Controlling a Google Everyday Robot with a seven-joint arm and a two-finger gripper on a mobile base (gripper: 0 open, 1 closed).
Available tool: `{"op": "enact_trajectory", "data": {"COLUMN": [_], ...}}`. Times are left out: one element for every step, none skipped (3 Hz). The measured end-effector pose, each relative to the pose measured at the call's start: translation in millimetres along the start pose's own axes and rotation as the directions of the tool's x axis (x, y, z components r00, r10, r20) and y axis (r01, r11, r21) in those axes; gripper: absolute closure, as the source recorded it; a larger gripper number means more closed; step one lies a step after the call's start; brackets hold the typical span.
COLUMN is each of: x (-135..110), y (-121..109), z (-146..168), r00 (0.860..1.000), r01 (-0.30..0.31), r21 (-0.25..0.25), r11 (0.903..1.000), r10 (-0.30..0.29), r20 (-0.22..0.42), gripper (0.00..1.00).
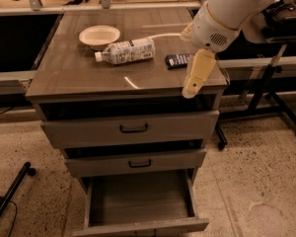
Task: Place blue plastic bottle into bottom drawer
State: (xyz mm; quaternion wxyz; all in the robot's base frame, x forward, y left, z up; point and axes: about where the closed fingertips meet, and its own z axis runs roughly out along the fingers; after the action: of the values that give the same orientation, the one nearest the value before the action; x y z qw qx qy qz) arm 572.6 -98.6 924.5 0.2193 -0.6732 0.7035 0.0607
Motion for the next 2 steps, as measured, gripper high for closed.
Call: {"op": "enact_trajectory", "data": {"x": [0.0,-6.8], "y": [0.0,-18.2], "z": [0.0,9.7], "r00": [1.0,1.0], "r01": [0.0,0.012], "r21": [0.0,0.006], "r11": [1.0,0.9999], "r10": [0.0,-0.012], "r20": [0.0,0.023], "gripper": [0.0,0.0]}}
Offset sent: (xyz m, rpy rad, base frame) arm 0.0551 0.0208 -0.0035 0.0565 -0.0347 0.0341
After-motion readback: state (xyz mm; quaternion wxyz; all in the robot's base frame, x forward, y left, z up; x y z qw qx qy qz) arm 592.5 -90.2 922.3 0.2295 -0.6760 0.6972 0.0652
